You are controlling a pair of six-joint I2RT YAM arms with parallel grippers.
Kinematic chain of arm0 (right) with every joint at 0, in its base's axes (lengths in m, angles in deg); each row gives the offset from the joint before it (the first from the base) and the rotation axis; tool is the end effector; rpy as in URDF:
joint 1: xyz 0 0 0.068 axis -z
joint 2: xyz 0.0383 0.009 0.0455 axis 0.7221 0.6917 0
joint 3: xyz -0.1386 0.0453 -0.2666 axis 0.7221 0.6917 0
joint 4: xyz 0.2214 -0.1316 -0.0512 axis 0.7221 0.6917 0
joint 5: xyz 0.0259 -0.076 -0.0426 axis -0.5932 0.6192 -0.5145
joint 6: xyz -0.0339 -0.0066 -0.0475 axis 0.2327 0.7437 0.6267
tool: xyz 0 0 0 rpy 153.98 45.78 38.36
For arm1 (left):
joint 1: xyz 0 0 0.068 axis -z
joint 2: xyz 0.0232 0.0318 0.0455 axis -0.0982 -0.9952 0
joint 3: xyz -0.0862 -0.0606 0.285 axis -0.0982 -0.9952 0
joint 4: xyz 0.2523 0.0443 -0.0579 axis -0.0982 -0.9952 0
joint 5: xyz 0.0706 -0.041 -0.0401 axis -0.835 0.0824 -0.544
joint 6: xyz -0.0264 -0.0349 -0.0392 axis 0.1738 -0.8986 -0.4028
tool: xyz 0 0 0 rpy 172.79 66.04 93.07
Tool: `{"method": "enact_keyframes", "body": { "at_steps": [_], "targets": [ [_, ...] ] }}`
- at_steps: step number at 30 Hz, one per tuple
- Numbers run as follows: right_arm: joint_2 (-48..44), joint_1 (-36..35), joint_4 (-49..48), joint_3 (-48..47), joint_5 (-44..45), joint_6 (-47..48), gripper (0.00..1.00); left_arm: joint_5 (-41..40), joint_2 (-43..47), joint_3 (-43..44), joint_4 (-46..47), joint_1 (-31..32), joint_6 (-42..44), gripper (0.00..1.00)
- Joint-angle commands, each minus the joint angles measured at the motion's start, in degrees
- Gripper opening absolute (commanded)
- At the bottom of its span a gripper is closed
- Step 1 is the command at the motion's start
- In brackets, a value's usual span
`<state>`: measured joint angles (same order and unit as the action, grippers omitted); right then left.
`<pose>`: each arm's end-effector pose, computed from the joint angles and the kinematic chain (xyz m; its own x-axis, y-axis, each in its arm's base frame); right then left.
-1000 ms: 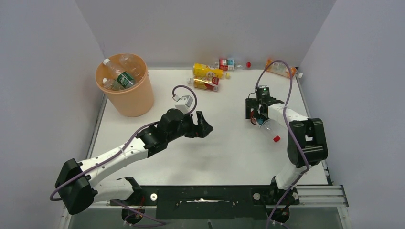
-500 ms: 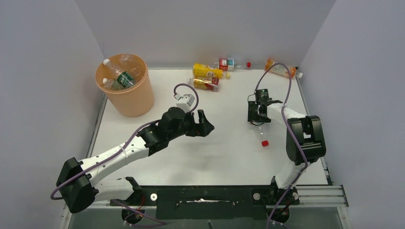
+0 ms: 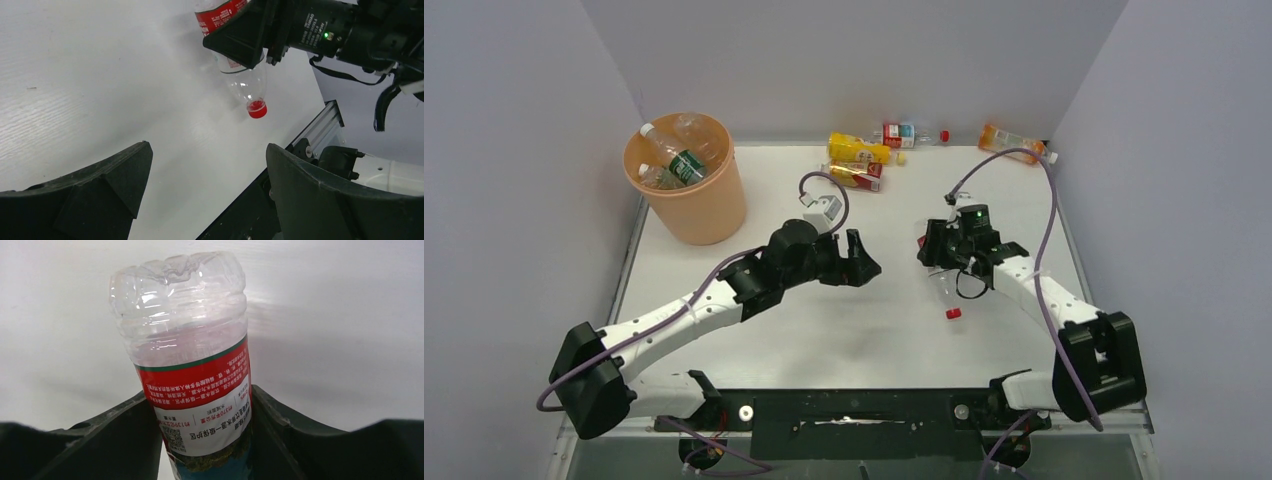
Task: Put the plastic bottles in the bin
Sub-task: Pick up the plastic bottle at the center of the board.
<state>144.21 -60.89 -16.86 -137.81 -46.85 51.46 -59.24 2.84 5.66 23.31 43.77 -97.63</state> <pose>0.2763 0.0753 0.2391 -0.7827 0.1537 -0.6031 -0.0245 0.9607 0.2766 0.1839 -0.2167 0.3237 -0.7205 -0.1649 -0.6735 0.4079 0.6847 -0.6040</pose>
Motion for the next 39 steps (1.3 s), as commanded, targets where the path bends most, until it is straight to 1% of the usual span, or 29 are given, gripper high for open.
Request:
{"method": "enact_keyframes", "body": {
  "at_steps": [1, 5, 9, 19, 24, 29, 34, 39],
  "targets": [
    [-10.8, -3.7, -9.4, 7.0, -9.3, -5.6, 0.44, 3.3, -0.3, 0.8, 5.8, 0.4, -1.0, 0.85],
    [-15.9, -4.6, -13.4, 11.8, -14.7, -9.0, 0.44, 4.4, -0.8, -0.8, 8.9, 0.6, -2.9, 0.85],
    [-18.7, -4.6, -15.8, 13.8, -18.2, -11.1, 0.45, 4.9, -1.9, -0.2, 9.9, 0.6, -3.4, 0.85],
    [-19.3, -4.6, -20.8, 13.8, -24.4, -14.1, 0.45, 4.5, -3.8, -1.3, 14.0, 0.5, -5.3, 0.85],
    [-18.9, -5.3, -22.9, 13.0, -28.0, -15.7, 0.45, 3.9, -4.2, -2.8, 17.6, 0.6, -6.9, 0.85],
    [-19.3, -7.6, -22.3, 12.1, -28.3, -15.7, 0.45, 0.3, -2.8, -4.0, 18.9, 0.6, -7.1, 0.85],
    [-19.8, -9.3, -20.9, 11.5, -28.3, -15.4, 0.45, -4.1, 0.4, -5.9, 20.9, 0.5, -6.9, 0.85],
    [-19.7, -11.8, -19.7, 10.5, -27.6, -15.0, 0.45, -7.3, 1.9, -6.5, 20.6, 0.4, -5.8, 0.85]
  ]
}}
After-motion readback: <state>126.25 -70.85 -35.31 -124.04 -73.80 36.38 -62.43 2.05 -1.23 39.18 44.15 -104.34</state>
